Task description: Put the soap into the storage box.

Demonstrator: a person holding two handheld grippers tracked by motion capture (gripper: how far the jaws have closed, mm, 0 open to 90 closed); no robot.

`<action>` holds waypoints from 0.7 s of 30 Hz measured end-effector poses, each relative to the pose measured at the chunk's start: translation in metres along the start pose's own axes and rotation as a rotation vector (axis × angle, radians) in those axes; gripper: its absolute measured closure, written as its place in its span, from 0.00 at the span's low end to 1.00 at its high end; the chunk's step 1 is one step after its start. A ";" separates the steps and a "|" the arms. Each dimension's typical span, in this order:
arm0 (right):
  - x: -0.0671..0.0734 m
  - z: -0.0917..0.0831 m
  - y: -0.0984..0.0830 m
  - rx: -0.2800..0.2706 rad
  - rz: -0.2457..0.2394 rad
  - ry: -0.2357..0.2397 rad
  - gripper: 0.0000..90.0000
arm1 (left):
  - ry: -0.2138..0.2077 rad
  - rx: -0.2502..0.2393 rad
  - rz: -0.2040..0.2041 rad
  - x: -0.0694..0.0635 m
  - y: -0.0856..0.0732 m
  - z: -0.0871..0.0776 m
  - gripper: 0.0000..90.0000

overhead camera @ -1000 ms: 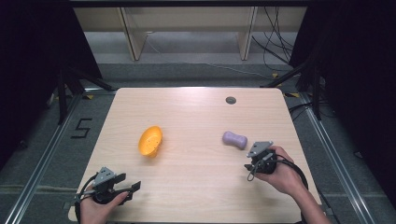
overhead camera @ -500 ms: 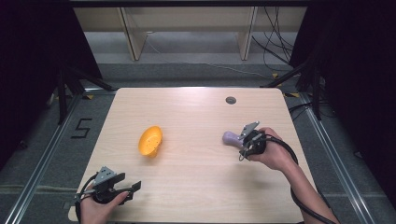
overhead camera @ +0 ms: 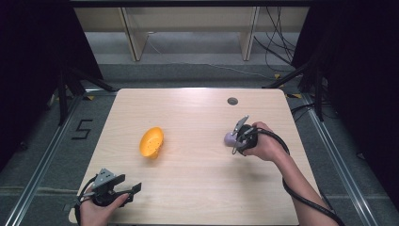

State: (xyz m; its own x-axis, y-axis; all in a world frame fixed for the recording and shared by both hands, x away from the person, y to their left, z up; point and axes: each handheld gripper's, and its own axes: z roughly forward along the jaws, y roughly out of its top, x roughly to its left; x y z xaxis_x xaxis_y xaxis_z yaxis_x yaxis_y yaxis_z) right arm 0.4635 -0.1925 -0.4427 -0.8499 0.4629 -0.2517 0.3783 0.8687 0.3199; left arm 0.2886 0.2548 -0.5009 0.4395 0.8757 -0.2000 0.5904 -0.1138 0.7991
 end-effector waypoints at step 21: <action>-0.013 0.017 0.020 0.077 -0.022 0.027 0.46 | -0.003 0.002 0.004 -0.001 0.000 0.000 0.25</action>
State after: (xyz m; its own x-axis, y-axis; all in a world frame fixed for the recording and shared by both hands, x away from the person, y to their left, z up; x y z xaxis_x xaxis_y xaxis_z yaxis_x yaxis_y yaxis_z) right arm 0.4887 -0.1779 -0.4482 -0.8677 0.4391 -0.2330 0.3853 0.8902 0.2429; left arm 0.2882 0.2540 -0.5009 0.4442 0.8737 -0.1984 0.5897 -0.1183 0.7989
